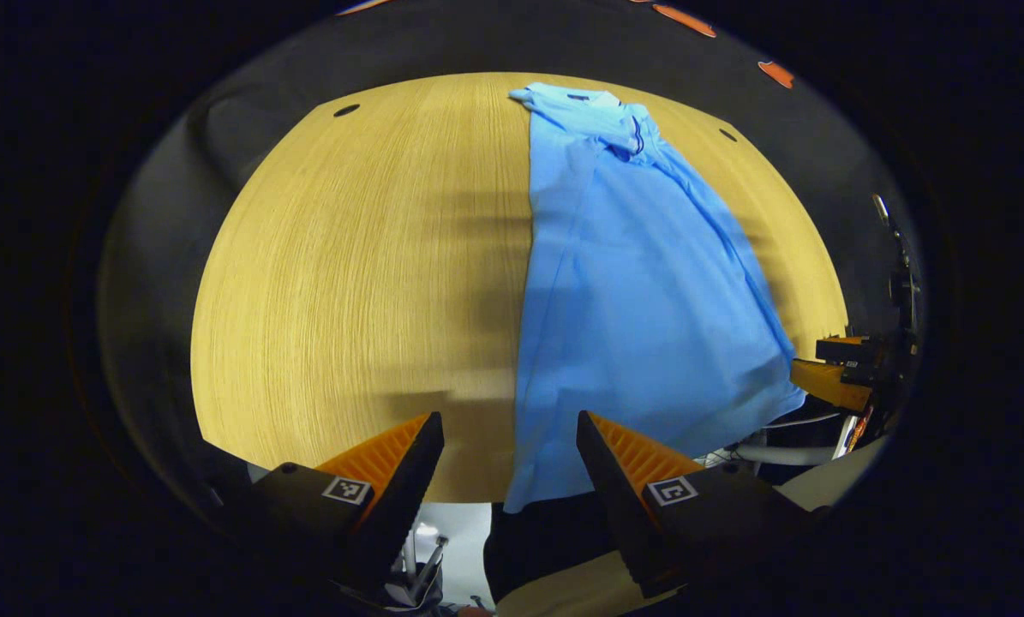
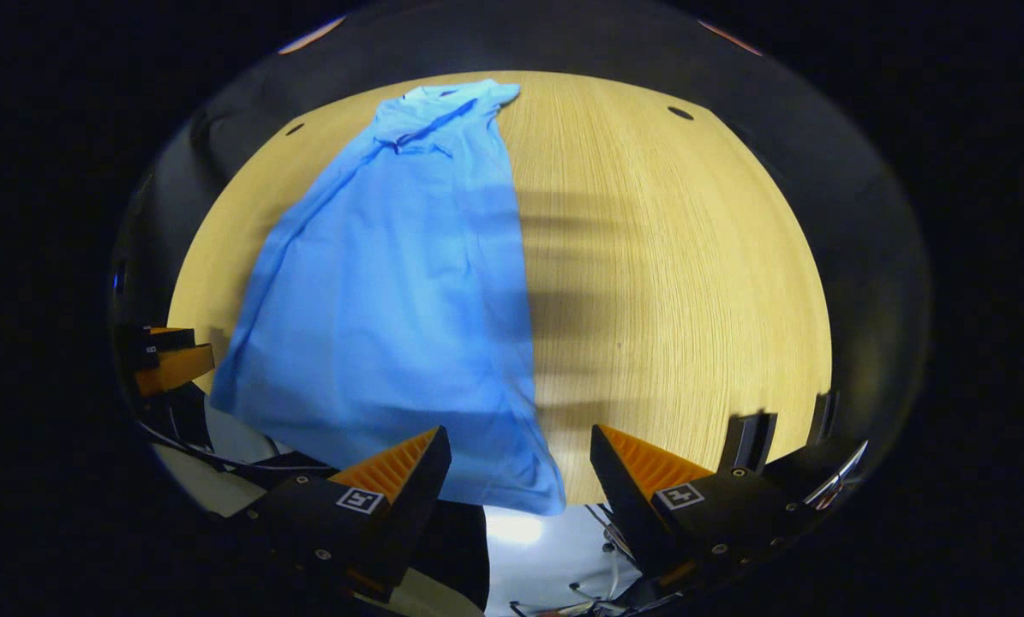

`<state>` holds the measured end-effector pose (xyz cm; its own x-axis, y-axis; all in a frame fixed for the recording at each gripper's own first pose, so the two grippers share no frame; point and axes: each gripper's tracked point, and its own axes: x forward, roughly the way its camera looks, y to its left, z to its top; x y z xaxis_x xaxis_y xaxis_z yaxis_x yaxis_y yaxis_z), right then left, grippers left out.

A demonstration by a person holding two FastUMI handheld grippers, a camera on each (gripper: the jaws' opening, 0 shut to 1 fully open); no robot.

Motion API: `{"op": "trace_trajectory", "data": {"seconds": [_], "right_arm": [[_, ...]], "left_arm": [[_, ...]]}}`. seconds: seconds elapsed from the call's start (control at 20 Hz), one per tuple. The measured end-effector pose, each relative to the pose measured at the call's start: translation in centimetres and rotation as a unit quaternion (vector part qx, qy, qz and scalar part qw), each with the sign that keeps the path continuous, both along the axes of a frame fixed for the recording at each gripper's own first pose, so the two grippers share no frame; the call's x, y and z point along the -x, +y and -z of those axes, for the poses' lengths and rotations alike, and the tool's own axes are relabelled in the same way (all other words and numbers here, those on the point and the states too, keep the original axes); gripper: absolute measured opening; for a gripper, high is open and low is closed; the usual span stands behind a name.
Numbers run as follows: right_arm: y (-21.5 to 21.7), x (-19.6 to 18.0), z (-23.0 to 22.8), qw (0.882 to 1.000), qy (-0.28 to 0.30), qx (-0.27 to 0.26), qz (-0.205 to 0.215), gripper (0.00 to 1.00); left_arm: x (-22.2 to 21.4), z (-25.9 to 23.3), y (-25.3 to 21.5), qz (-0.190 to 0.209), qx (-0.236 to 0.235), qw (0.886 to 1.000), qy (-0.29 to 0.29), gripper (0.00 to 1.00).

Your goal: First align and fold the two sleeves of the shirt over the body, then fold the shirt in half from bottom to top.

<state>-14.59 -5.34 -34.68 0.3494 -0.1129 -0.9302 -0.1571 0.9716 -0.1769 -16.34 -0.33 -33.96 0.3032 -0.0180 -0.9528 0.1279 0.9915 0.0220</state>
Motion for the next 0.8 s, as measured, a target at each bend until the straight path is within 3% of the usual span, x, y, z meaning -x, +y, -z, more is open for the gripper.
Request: {"op": "trace_trajectory", "data": {"seconds": [0.3, 0.65, 0.8], "right_arm": [[-1.4, 0.5, 1.6, 1.0, 0.018, 0.024, 0.004, 0.99], [-1.0, 1.5, 3.0, 0.999, 0.04, 0.018, 0.009, 0.99], [-0.6, 1.8, 3.5, 0.999, 0.047, 0.013, 0.01, 0.9]], "left_arm": [[2.0, 2.1, 0.6, -0.007, -0.012, 0.999, 0.033, 1.0], [3.3, 3.6, 0.4, -0.019, -0.017, 0.998, 0.064, 1.0], [3.4, 4.0, 0.7, -0.015, -0.032, 0.997, 0.064, 1.0]]}}
